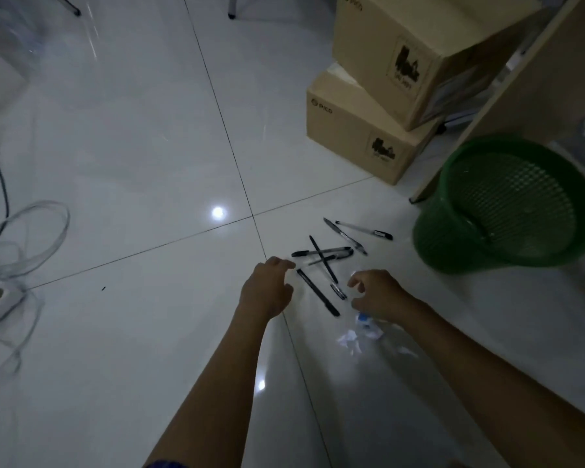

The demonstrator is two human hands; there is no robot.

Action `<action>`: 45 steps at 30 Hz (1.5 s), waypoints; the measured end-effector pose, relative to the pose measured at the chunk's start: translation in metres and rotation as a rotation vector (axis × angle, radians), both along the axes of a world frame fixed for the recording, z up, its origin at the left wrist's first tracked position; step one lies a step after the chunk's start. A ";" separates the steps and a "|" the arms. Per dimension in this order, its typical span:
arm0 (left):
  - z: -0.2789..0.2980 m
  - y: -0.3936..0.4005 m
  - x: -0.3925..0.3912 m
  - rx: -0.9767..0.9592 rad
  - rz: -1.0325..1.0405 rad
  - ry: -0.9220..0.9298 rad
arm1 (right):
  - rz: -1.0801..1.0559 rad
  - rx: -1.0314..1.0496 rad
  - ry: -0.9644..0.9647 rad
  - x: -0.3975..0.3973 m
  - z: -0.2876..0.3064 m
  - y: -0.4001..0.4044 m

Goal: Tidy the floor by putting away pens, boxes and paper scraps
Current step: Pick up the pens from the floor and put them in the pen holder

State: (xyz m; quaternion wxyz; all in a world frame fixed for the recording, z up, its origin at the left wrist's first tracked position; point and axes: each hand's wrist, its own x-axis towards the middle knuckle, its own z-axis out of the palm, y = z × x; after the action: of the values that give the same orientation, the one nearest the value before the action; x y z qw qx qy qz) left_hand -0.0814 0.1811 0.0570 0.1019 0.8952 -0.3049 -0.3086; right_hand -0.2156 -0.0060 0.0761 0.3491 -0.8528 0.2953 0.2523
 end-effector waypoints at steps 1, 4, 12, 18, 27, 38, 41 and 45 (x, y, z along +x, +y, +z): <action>-0.013 -0.008 0.005 -0.045 -0.009 -0.029 | 0.007 -0.013 -0.004 0.009 -0.014 0.002; -0.042 -0.036 0.013 -0.144 -0.039 -0.084 | -0.020 -0.060 -0.077 0.030 -0.050 0.014; -0.089 -0.040 0.011 -0.016 -0.130 -0.196 | -0.032 -0.155 -0.026 0.051 -0.096 0.042; -0.097 -0.002 0.008 0.034 -0.052 -0.125 | 0.010 -0.211 -0.051 0.044 -0.103 0.058; -0.083 -0.005 0.024 0.357 -0.085 -0.023 | 0.080 -0.206 -0.036 0.037 -0.105 0.065; -0.086 -0.018 0.013 0.144 0.017 -0.064 | 0.136 -0.077 -0.050 0.034 -0.110 0.056; -0.090 -0.016 0.014 0.174 0.033 -0.080 | 0.159 -0.081 -0.039 0.034 -0.110 0.054; -0.090 -0.016 0.012 0.229 0.040 -0.123 | 0.184 -0.065 -0.014 0.037 -0.111 0.051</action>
State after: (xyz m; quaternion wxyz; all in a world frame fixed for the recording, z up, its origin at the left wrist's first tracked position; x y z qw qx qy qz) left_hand -0.0698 0.1649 -0.0330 -0.0136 0.9241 -0.2556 -0.2838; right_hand -0.1784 0.0454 -0.0346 0.2987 -0.8889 0.2214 0.2677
